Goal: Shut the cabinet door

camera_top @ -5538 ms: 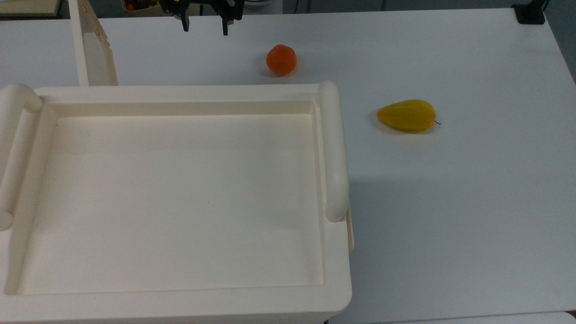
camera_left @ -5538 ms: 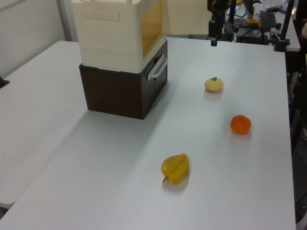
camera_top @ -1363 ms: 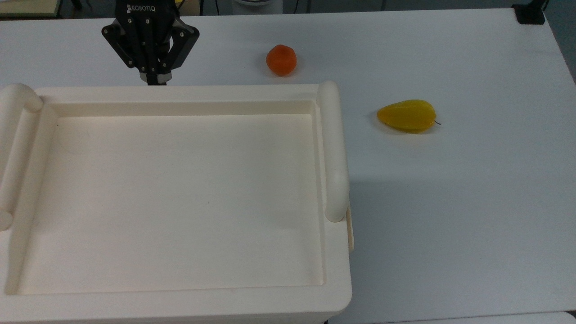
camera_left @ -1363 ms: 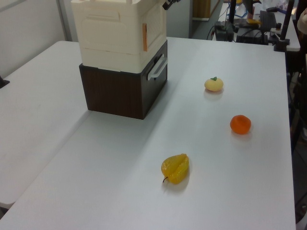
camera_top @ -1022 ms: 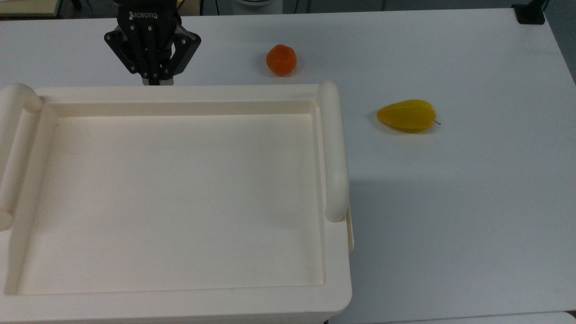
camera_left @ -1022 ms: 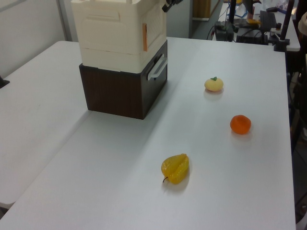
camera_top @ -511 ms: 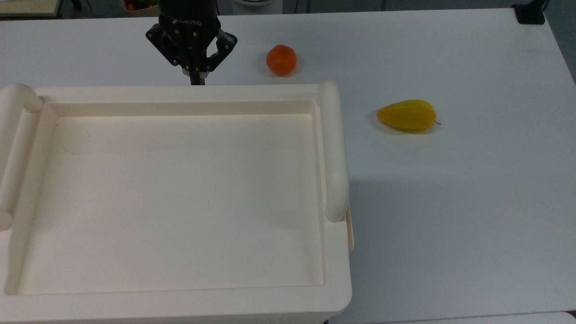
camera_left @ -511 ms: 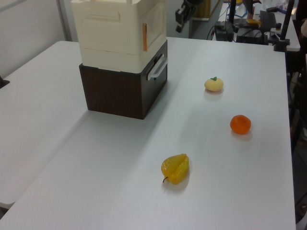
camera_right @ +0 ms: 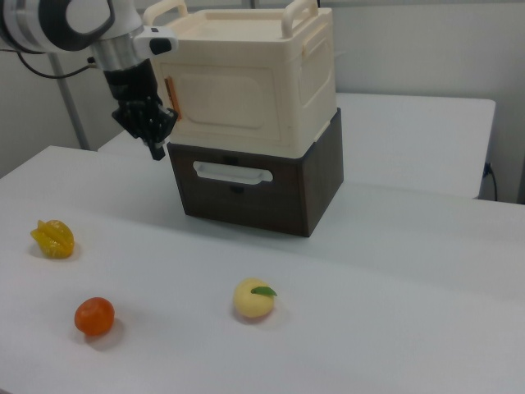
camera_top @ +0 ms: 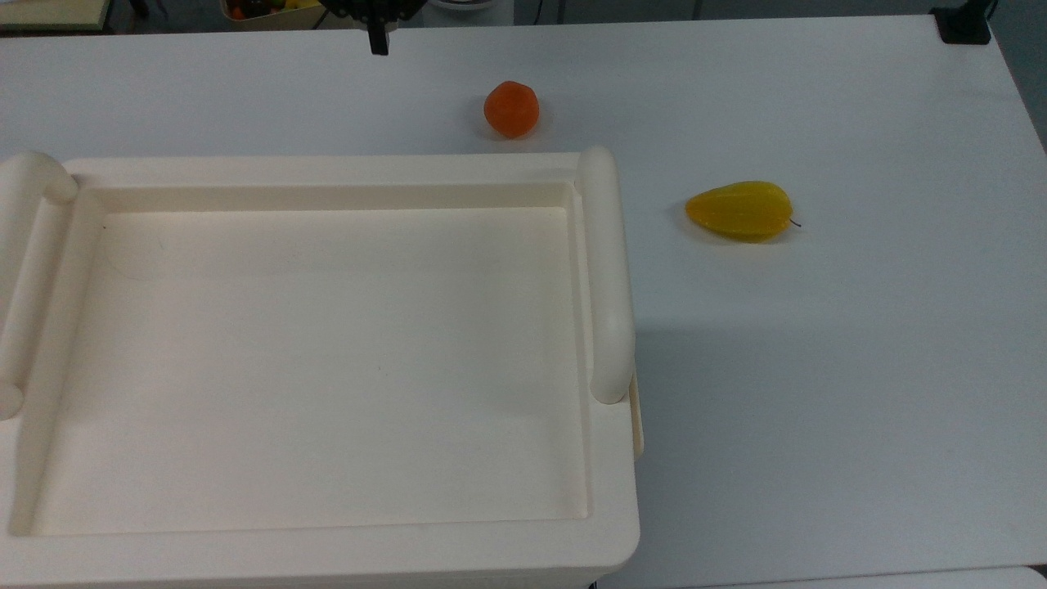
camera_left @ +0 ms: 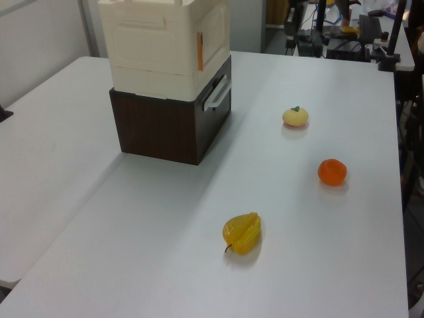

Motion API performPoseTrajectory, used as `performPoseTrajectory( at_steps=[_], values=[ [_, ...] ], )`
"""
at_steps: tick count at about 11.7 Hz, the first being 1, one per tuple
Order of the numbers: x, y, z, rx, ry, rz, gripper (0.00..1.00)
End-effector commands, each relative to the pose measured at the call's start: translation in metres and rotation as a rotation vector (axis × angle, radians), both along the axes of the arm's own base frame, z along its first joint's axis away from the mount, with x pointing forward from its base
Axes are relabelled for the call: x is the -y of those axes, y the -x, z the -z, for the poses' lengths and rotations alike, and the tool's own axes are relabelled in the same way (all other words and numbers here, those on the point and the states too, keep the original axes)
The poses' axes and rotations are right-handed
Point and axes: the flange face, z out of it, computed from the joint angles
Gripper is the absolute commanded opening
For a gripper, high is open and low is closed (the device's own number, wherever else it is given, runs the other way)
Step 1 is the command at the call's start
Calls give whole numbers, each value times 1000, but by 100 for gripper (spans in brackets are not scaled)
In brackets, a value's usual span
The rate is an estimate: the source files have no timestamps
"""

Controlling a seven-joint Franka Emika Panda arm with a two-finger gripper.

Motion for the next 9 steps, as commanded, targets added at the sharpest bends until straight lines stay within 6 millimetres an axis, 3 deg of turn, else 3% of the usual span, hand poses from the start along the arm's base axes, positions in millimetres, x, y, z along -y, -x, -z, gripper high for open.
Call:
performPoseTrajectory(
  at_steps=[1, 2, 4, 5, 6, 9],
  values=[
    [4, 25, 3, -39, 6, -40, 7],
    [5, 26, 3, -45, 6, -35, 21],
    [5, 26, 5, -53, 7, -31, 74],
    [8, 25, 5, -53, 7, -27, 88],
    [10, 26, 3, -50, 6, -24, 100],
    [7, 23, 8, -60, 9, -30, 100]
  ],
)
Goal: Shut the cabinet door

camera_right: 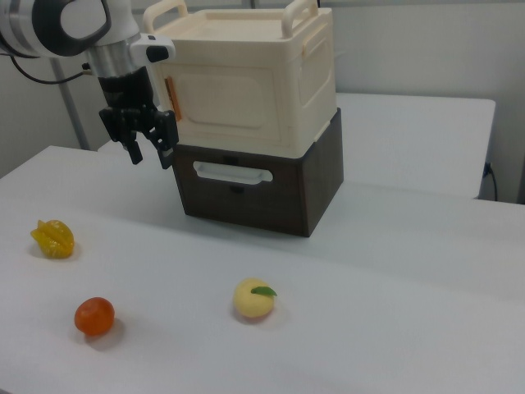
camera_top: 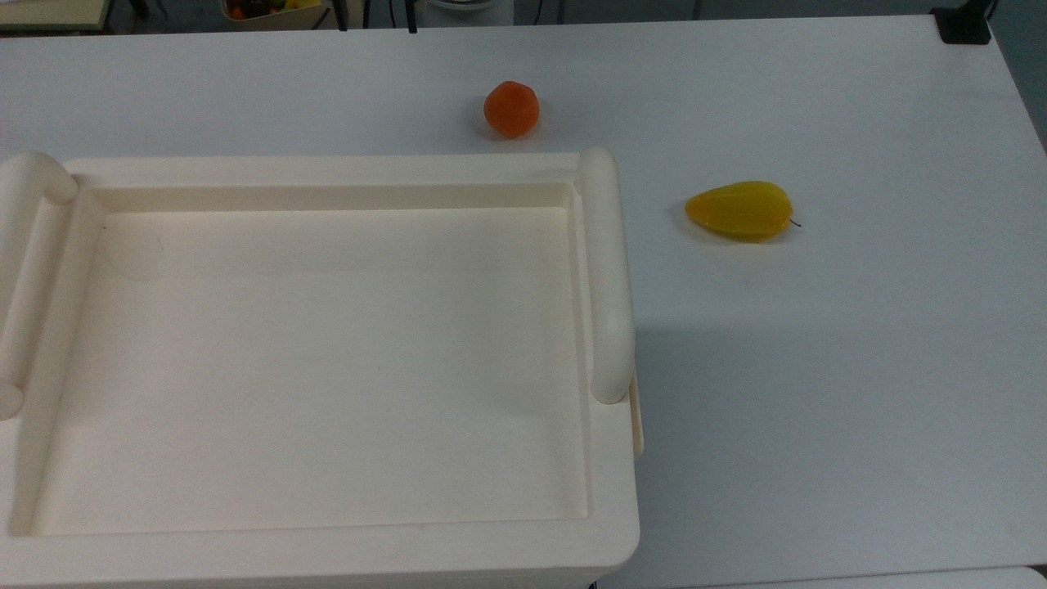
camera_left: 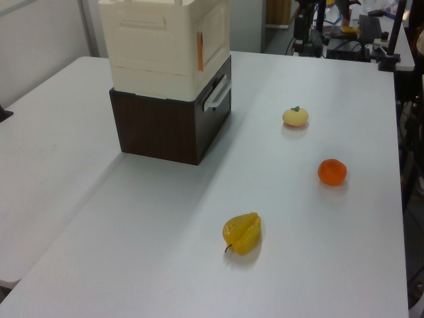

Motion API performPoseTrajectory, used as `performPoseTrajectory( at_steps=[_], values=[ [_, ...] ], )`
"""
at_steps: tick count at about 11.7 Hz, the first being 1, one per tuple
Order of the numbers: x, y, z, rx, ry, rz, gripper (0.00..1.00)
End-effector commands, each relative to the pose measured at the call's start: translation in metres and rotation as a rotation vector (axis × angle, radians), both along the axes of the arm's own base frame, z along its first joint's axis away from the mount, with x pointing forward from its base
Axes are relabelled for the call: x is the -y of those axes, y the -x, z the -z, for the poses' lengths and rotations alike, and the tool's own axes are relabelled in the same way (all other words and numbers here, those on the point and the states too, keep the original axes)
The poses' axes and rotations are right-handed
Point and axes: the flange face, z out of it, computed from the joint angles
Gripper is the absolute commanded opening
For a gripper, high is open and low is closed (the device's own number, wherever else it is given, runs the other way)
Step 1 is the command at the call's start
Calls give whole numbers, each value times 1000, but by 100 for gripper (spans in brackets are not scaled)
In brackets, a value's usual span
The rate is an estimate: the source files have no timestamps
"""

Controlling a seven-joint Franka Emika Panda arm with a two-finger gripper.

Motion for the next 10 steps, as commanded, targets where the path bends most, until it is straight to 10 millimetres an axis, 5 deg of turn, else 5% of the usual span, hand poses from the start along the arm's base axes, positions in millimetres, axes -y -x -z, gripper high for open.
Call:
performPoseTrajectory(
  at_steps=[1, 10],
  values=[
    [-2, 6, 6, -32, 18, -25, 100],
    [-4, -3, 10, -36, 17, -15, 100]
  ],
)
